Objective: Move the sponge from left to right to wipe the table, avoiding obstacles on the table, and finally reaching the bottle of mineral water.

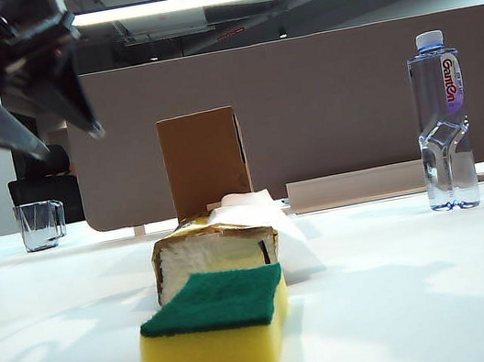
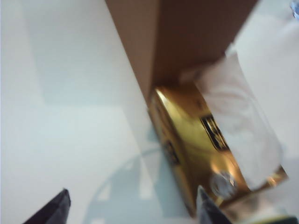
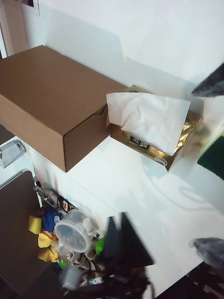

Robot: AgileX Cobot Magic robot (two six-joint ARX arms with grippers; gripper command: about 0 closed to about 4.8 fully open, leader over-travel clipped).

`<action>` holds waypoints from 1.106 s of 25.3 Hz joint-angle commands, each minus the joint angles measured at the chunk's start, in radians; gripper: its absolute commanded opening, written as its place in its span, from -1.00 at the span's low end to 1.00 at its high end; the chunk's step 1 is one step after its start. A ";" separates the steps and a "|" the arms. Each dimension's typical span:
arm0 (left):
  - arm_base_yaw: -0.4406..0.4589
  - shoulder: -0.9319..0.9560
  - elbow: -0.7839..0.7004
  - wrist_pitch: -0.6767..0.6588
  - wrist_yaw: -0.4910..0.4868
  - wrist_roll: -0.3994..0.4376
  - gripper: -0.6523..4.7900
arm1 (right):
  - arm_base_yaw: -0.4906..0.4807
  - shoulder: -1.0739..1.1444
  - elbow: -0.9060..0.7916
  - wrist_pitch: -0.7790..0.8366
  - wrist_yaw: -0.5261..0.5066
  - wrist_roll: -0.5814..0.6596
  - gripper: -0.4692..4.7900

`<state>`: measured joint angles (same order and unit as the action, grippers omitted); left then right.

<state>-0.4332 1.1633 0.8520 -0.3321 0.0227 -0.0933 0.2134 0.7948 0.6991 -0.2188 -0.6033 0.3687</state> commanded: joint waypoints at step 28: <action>0.327 -0.223 0.019 -0.142 0.349 0.045 0.51 | 0.367 0.269 0.005 -0.208 0.014 0.127 0.65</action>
<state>-0.1066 0.9436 0.8665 -0.4763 0.3534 -0.0528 0.5732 1.0412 0.6991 -0.4599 -0.6094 0.4896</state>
